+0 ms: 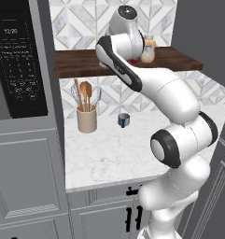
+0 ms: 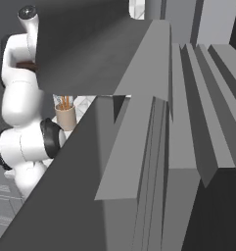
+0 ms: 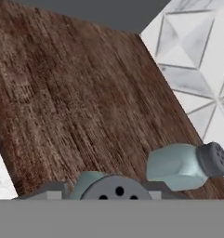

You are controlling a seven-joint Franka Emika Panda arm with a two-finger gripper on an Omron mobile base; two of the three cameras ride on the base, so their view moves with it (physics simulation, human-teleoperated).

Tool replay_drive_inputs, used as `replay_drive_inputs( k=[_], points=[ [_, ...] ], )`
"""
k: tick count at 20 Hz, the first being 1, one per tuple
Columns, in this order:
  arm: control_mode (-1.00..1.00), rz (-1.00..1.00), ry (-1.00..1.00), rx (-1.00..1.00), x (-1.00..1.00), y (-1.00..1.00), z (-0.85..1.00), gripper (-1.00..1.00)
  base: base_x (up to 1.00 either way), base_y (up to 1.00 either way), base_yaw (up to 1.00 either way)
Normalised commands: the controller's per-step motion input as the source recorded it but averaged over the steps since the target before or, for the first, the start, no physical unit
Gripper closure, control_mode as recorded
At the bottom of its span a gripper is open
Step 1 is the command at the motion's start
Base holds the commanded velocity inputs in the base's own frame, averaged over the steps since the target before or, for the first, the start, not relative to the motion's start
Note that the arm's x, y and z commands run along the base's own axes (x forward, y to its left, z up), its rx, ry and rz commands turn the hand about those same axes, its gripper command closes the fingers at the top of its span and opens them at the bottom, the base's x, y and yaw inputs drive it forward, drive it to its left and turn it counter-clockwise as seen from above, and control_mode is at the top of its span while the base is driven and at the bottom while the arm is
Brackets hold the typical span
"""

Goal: Put the shaker and condiment bottle from the counter next to their counterparts in the cabinet.

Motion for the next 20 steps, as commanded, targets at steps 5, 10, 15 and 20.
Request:
replay_drive_inputs(
  k=[5,10,15,20],
  points=[
    [-1.00,-0.09,0.12,0.05,0.35,0.23,0.00,1.00,0.00,0.00,0.00],
    [-1.00,-0.01,0.14,0.13,0.32,0.12,0.03,1.00,0.00,0.00,0.00],
    [-1.00,0.00,0.12,0.12,0.31,0.00,0.00,1.00,0.00,0.00,0.00],
    [-1.00,0.00,0.01,0.00,0.09,0.07,-0.06,1.00,0.00,0.00,0.00]
  ],
)
